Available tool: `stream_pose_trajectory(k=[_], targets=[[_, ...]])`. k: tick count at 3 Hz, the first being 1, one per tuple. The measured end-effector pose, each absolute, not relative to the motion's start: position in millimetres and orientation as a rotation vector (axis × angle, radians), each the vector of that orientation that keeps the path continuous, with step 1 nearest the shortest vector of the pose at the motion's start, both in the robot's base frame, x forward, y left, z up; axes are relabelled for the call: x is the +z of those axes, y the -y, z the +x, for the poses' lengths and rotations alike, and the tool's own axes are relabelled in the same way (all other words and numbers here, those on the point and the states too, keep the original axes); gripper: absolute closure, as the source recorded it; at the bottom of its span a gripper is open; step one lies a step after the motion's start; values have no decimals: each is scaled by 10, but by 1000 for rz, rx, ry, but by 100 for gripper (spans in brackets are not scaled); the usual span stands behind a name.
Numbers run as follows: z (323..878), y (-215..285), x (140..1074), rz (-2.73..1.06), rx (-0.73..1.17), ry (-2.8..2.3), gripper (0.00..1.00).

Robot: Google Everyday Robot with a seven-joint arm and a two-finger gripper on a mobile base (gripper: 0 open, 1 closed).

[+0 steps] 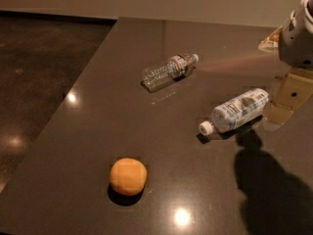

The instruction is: Move orange near water bottle

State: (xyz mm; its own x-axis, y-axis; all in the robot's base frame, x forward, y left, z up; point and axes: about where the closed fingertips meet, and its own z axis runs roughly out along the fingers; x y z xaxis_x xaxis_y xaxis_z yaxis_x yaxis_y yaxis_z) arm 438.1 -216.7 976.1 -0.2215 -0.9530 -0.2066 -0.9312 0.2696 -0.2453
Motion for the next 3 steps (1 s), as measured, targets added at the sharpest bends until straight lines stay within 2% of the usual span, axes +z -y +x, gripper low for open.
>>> stream_pose_trajectory(k=[2, 3], targets=[[4377, 2051, 9792, -1753, -28, -2208, 0], [4210, 1712, 9831, -1815, 50, -2109, 0]])
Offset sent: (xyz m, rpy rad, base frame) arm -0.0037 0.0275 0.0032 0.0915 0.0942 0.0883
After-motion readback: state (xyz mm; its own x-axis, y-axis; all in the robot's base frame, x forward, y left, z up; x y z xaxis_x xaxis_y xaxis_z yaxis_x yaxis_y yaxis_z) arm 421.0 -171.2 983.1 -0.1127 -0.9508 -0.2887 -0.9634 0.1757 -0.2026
